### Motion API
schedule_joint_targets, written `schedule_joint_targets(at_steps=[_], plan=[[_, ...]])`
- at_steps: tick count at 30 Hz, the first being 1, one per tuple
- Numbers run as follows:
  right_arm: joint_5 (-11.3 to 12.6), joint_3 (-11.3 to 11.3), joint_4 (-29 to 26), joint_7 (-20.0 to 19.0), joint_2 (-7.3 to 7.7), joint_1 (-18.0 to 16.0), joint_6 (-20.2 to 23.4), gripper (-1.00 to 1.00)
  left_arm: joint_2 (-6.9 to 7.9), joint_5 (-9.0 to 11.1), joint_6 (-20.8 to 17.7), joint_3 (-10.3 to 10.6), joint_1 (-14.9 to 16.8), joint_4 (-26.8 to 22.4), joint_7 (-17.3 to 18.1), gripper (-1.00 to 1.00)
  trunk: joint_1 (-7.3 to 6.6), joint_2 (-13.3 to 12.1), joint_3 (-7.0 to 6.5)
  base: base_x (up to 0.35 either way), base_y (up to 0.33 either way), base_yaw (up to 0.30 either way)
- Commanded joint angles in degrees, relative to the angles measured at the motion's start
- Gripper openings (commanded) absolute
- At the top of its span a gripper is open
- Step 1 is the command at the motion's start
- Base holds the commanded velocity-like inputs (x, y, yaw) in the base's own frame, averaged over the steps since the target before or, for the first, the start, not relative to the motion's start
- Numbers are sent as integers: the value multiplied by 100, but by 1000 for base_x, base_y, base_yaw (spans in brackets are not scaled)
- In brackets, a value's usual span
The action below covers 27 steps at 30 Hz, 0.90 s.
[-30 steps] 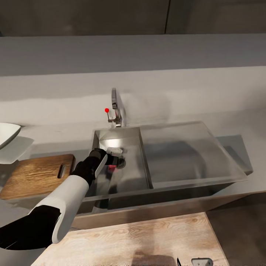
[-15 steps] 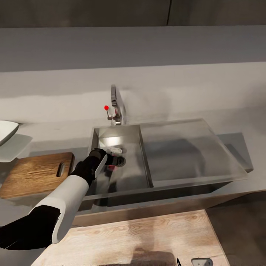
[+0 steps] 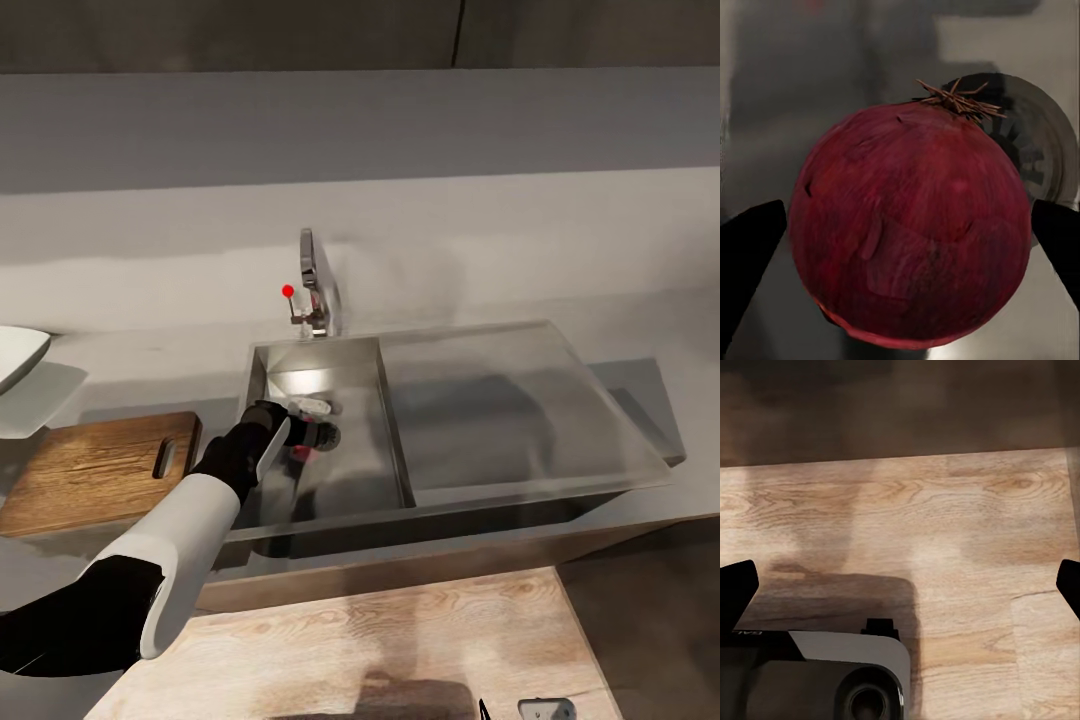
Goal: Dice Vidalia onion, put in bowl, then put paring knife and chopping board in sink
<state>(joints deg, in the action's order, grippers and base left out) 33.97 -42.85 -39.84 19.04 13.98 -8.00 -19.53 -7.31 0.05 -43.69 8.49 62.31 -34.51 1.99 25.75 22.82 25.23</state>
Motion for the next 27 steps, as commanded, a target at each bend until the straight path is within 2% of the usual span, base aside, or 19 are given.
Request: schedule_joint_targets(at_steps=[1,15,21,24,27], plan=[[57,-48,-6,38,8,-8,-33,100,2,-7,-26,11,3,-11,12,-100,3,10,9,0,0,0],[57,-48,-6,38,8,-8,-33,100,2,-14,-26,8,1,-20,12,-100,3,10,6,0,0,0],[57,-48,-6,38,8,-8,-33,100,-6,-14,-33,4,2,-71,12,-100,3,10,-39,0,0,-57],[57,-48,-6,38,8,-8,-33,100,-7,-8,-44,4,2,-295,8,-100,3,10,-65,0,0,-64],[57,-48,-6,38,8,-8,-33,100,0,12,-93,4,1,-872,4,-100,3,10,-92,0,0,-62]])
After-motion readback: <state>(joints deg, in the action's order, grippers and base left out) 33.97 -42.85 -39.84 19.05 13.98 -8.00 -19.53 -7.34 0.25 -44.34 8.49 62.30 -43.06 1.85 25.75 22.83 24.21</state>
